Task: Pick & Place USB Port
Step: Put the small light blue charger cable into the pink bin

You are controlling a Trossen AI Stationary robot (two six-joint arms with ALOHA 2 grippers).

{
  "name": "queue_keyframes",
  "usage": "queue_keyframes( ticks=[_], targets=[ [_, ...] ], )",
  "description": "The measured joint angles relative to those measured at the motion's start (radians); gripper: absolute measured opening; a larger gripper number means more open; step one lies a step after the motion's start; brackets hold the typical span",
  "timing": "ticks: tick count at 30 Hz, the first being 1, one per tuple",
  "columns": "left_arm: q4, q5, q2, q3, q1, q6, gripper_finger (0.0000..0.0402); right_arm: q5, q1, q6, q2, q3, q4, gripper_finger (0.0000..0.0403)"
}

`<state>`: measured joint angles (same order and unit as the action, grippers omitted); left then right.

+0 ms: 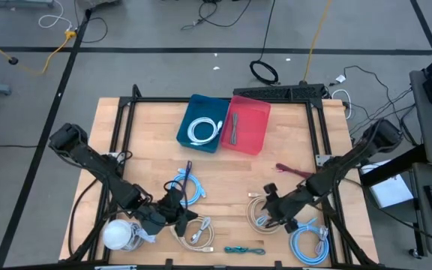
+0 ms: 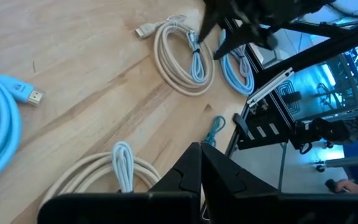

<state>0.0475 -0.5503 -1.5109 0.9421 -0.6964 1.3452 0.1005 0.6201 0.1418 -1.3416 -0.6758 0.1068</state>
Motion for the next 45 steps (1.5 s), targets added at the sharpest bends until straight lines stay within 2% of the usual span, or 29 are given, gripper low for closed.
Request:
queue_keyframes(
  ticks=[6, 12, 17, 23, 24, 26, 29, 32, 35, 39, 42, 45],
  targets=[
    [0.000, 0.022, 0.000, 0.000, 0.000, 0.002, 0.0003, -0.031, -0.024, -0.022, -0.058, 0.000, 0.014, 0.0238],
    [0.000, 0.027, 0.000, 0.000, 0.000, 0.001, 0.0007, -0.079, -0.023, -0.022, -0.121, 0.000, 0.065, 0.0226],
    [0.002, 0.027, 0.000, 0.000, -0.002, -0.001, 0.0007, -0.049, -0.031, 0.041, -0.130, 0.000, 0.070, 0.0171],
    [0.010, 0.025, 0.000, 0.000, -0.002, -0.008, 0.0003, -0.018, -0.054, 0.151, -0.099, -0.044, 0.104, 0.0035],
    [0.010, 0.024, 0.000, 0.000, -0.002, -0.014, 0.0003, -0.005, -0.059, 0.161, -0.092, -0.057, 0.112, 0.0022],
    [0.014, 0.022, 0.000, 0.000, -0.001, -0.017, 0.0006, 0.068, -0.069, 0.193, -0.076, -0.094, 0.119, 0.0020],
    [0.030, 0.023, 0.000, 0.000, 0.004, -0.015, 0.0010, 0.242, -0.104, 0.297, -0.045, -0.176, 0.131, 0.0021],
    [0.036, 0.023, 0.000, 0.000, 0.005, -0.027, 0.0005, 0.407, -0.170, 0.410, -0.019, -0.263, 0.167, 0.0019],
    [0.043, 0.030, 0.000, 0.000, 0.013, -0.054, 0.0004, 0.485, -0.256, 0.452, -0.005, -0.332, 0.177, 0.0019],
    [0.098, 0.086, 0.000, 0.000, 0.038, -0.069, 0.0010, 0.616, -0.405, 0.721, -0.004, -0.409, 0.357, 0.0019],
    [0.136, 0.148, 0.000, 0.000, 0.059, -0.112, 0.0005, 0.629, -0.557, 0.806, -0.020, -0.411, 0.372, 0.0019],
    [0.163, 0.201, 0.000, 0.000, 0.079, -0.160, 0.0004, 0.570, -0.693, 0.867, -0.049, -0.410, 0.351, 0.0019]
  ],
)
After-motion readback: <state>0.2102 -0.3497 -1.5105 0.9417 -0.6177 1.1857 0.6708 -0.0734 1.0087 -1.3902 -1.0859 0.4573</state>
